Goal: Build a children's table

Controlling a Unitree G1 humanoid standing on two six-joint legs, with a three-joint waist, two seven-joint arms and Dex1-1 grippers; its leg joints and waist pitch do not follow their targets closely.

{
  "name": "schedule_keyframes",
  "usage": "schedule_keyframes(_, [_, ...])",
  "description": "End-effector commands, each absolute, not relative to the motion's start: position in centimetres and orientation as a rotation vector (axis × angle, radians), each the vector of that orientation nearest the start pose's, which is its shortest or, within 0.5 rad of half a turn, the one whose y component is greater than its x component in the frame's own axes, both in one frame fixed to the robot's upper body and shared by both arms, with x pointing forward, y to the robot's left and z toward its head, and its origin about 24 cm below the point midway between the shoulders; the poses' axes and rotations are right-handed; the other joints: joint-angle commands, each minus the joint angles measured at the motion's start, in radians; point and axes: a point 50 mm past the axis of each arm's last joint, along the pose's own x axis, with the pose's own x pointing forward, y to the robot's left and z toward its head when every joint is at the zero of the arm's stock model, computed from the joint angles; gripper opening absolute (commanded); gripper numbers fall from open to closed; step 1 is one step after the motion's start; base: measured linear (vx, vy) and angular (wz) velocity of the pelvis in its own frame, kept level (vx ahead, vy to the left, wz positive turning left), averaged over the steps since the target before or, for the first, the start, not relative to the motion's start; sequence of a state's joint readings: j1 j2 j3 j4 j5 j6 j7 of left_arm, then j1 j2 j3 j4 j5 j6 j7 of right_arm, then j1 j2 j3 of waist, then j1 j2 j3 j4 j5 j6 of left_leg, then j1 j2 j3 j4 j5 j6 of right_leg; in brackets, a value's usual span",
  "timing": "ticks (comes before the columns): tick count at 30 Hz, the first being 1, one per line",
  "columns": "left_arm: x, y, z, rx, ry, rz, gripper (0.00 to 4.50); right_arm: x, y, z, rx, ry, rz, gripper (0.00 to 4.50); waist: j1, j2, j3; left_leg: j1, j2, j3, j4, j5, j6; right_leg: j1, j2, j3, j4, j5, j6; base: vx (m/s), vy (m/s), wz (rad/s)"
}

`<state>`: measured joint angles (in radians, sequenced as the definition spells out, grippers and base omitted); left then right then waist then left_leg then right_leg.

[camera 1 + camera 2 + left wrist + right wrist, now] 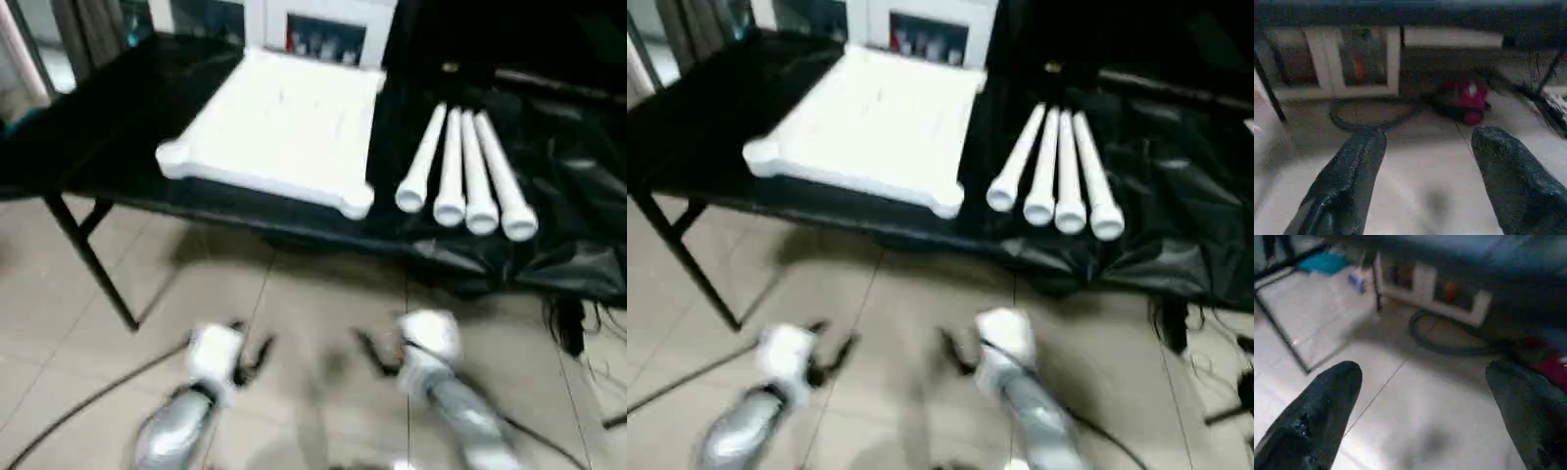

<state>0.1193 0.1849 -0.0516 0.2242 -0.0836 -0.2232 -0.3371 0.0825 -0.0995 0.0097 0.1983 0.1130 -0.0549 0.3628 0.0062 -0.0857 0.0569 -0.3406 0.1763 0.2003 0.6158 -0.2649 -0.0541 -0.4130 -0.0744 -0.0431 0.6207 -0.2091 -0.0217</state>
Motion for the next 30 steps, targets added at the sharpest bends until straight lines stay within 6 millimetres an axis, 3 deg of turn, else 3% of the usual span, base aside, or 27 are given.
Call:
schedule_keyframes(1, [22.4, 16.7, 1.7, 0.089, 0.057, -0.305, 3.32, 23.2, -16.7, 1.7, 0.079, 0.132, 0.269, 4.50, -0.002, 0.015, -0.030, -0.003, 0.085, -0.029, -0.107, -0.237, 0.055, 0.044, -0.070, 0.059, -0.083, -0.190, -0.213, 0.000, 0.000, 0.00])
schedule_keyframes(2, [22.4, 16.8, 2.4, 0.096, 0.049, -0.292, 3.32, 23.2, -16.9, 2.4, 0.082, 0.115, 0.256, 4.50, -0.004, 0.014, -0.029, -0.004, 0.084, -0.034, -0.108, -0.253, 0.031, 0.043, -0.070, 0.061, -0.086, -0.245, -0.185, 0.000, 0.000, 0.00])
schedule_keyframes(3, [22.8, 16.8, 4.2, 0.092, 0.004, -0.264, 3.32, 23.6, -17.2, 4.3, 0.094, 0.055, 0.238, 4.50, -0.005, 0.018, -0.027, 0.001, 0.079, -0.034, -0.107, -0.270, 0.019, 0.033, -0.066, 0.060, -0.094, -0.297, -0.158, 0.000, 0.000, 0.00])
schedule_keyframes(5, [23.0, 16.9, 5.2, 0.099, -0.030, -0.244, 3.32, 24.0, -17.3, 5.1, 0.080, 0.040, 0.219, 4.50, -0.008, 0.012, -0.025, 0.000, 0.075, -0.035, -0.107, -0.277, 0.006, 0.034, -0.066, 0.061, -0.098, -0.331, -0.135, 0.000, 0.000, 0.00])
schedule_keyframes(6, [23.1, 16.9, 5.9, 0.105, -0.053, -0.229, 3.32, 24.2, -17.4, 5.6, 0.068, 0.032, 0.204, 4.50, -0.008, 0.014, -0.030, 0.002, 0.069, -0.036, -0.105, -0.264, -0.004, 0.031, -0.063, 0.061, -0.101, -0.351, -0.104, 0.000, 0.000, 0.00])
schedule_keyframes(8, [23.8, 17.4, 7.1, 0.153, -0.048, -0.176, 3.32, 25.0, -17.3, 7.2, 0.082, 0.001, 0.178, 4.50, -0.010, 0.012, -0.034, -0.002, 0.065, -0.037, -0.104, -0.213, -0.007, 0.036, -0.056, 0.062, -0.092, -0.283, -0.093, 0.000, 0.000, 0.00])
schedule_keyframes(11, [25.3, 17.9, 9.4, 0.196, -0.068, -0.130, 3.32, 25.9, -16.4, 8.9, 0.118, -0.025, 0.174, 4.50, -0.007, 0.012, -0.042, -0.003, 0.056, -0.035, -0.094, -0.110, 0.003, 0.043, -0.052, 0.061, -0.075, -0.136, -0.104, 0.000, 0.000, 0.00])
schedule_keyframes(12, [25.8, 17.9, 10.1, 0.202, -0.070, -0.123, 3.32, 26.1, -16.0, 9.0, 0.137, -0.009, 0.179, 4.50, -0.003, 0.017, -0.048, 0.004, 0.052, -0.032, -0.086, -0.035, 0.014, 0.044, -0.051, 0.060, -0.065, -0.031, -0.129, 0.000, 0.000, 0.00])
schedule_keyframes(13, [26.1, 17.9, 10.3, 0.202, -0.062, -0.123, 3.32, 26.3, -15.8, 8.9, 0.134, -0.002, 0.182, 4.50, -0.002, 0.018, -0.048, 0.006, 0.052, -0.031, -0.087, -0.040, 0.013, 0.046, -0.050, 0.058, -0.063, -0.024, -0.140, 0.000, 0.000, 0.00])
schedule_keyframes(15, [26.4, 17.8, 10.5, 0.207, -0.062, -0.122, 3.32, 26.5, -15.6, 8.8, 0.124, 0.006, 0.181, 4.50, 0.000, 0.020, -0.046, 0.018, 0.052, -0.028, -0.098, -0.153, -0.003, 0.053, -0.045, 0.050, -0.068, -0.117, -0.163, 0.000, 0.000, 0.00])
schedule_keyframes(17, [27.2, 17.6, 11.0, 0.206, -0.063, -0.122, 3.32, 27.0, -15.1, 8.4, 0.099, 0.036, 0.190, 4.50, -0.001, 0.018, -0.041, 0.040, 0.041, -0.018, -0.112, -0.337, 0.017, 0.071, -0.033, 0.037, -0.091, -0.319, -0.207, 0.025, -0.006, -0.01])
schedule_keyframes(18, [27.4, 17.6, 11.2, 0.206, -0.067, -0.120, 3.32, 27.2, -15.0, 8.4, 0.101, 0.039, 0.189, 4.50, 0.000, 0.007, -0.037, 0.052, 0.033, -0.013, -0.110, -0.394, 0.034, 0.079, -0.032, 0.037, -0.110, -0.435, -0.216, 0.050, -0.012, -0.02])
schedule_keyframes(19, [27.6, 17.4, 11.3, 0.194, -0.067, -0.121, 3.32, 27.4, -14.9, 8.4, 0.106, 0.046, 0.185, 4.50, 0.003, 0.004, -0.034, 0.058, 0.030, -0.012, -0.107, -0.418, 0.039, 0.082, -0.033, 0.038, -0.118, -0.501, -0.214, 0.052, -0.014, -0.01])
schedule_keyframes(20, [27.8, 17.1, 11.4, 0.178, -0.066, -0.124, 3.32, 27.7, -14.8, 8.3, 0.113, 0.056, 0.179, 4.50, 0.009, 0.007, -0.033, 0.058, 0.024, -0.013, -0.105, -0.401, 0.047, 0.100, -0.039, 0.044, -0.131, -0.574, -0.199, 0.069, -0.006, -0.01])
schedule_keyframes(21, [27.8, 17.0, 11.3, 0.182, -0.060, -0.124, 3.32, 27.9, -14.7, 8.4, 0.106, 0.058, 0.186, 4.50, 0.013, 0.008, -0.033, 0.064, 0.025, -0.013, -0.108, -0.367, 0.051, 0.110, -0.039, 0.047, -0.133, -0.576, -0.194, 0.069, -0.006, -0.01])
schedule_keyframes(22, [27.9, 16.9, 11.3, 0.186, -0.056, -0.124, 3.32, 27.9, -14.6, 8.5, 0.101, 0.059, 0.191, 4.50, 0.015, 0.009, -0.035, 0.064, 0.026, -0.015, -0.112, -0.345, 0.053, 0.119, -0.037, 0.045, -0.132, -0.559, -0.195, 0.097, 0.005, 0.01])
schedule_keyframes(25, [27.7, 16.7, 10.7, 0.177, -0.025, -0.124, 3.32, 28.6, -14.4, 8.8, 0.088, 0.059, 0.200, 4.50, 0.015, 0.007, -0.047, 0.082, 0.019, -0.009, -0.118, -0.238, 0.075, 0.143, -0.025, 0.042, -0.111, -0.353, -0.251, 0.133, 0.018, 0.02])
schedule_keyframes(26, [27.7, 16.7, 10.7, 0.177, -0.025, -0.124, 3.32, 28.6, -14.4, 8.8, 0.088, 0.059, 0.200, 4.50, 0.020, 0.007, -0.059, 0.071, 0.000, -0.007, -0.107, -0.152, 0.091, 0.175, -0.018, 0.051, -0.099, -0.229, -0.278, 0.169, 0.052, 0.08])
schedule_keyframes(27, [27.7, 16.6, 10.6, 0.178, -0.017, -0.123, 3.32, 28.7, -14.3, 8.8, 0.082, 0.062, 0.200, 4.50, 0.029, 0.010, -0.064, 0.077, -0.009, -0.005, -0.103, -0.068, 0.107, 0.184, -0.012, 0.053, -0.084, -0.100, -0.295, 0.169, 0.052, 0.08])
schedule_keyframes(28, [27.7, 16.6, 10.5, 0.181, -0.011, -0.122, 3.32, 28.8, -14.4, 8.8, 0.076, 0.061, 0.200, 4.50, 0.029, 0.014, -0.067, 0.089, -0.007, -0.009, -0.106, -0.025, 0.119, 0.180, -0.004, 0.047, -0.072, -0.039, -0.298, 0.183, 0.055, 0.09])
schedule_keyframes(29, [27.8, 16.7, 10.5, 0.180, -0.008, -0.119, 3.32, 28.9, -14.3, 8.9, 0.079, 0.060, 0.201, 4.50, 0.026, 0.014, -0.079, 0.114, -0.013, -0.028, -0.099, 0.114, 0.169, 0.174, 0.025, 0.030, -0.040, 0.110, -0.262, 0.235, -0.006, 0.11])
schedule_keyframes(30, [27.9, 16.8, 10.4, 0.187, -0.003, -0.113, 3.32, 29.0, -14.4, 8.9, 0.084, 0.058, 0.200, 4.50, 0.004, 0.024, -0.087, 0.212, 0.001, -0.075, -0.087, 0.307, 0.255, 0.092, 0.045, -0.001, 0.010, 0.196, -0.184, 0.235, -0.006, 0.11])
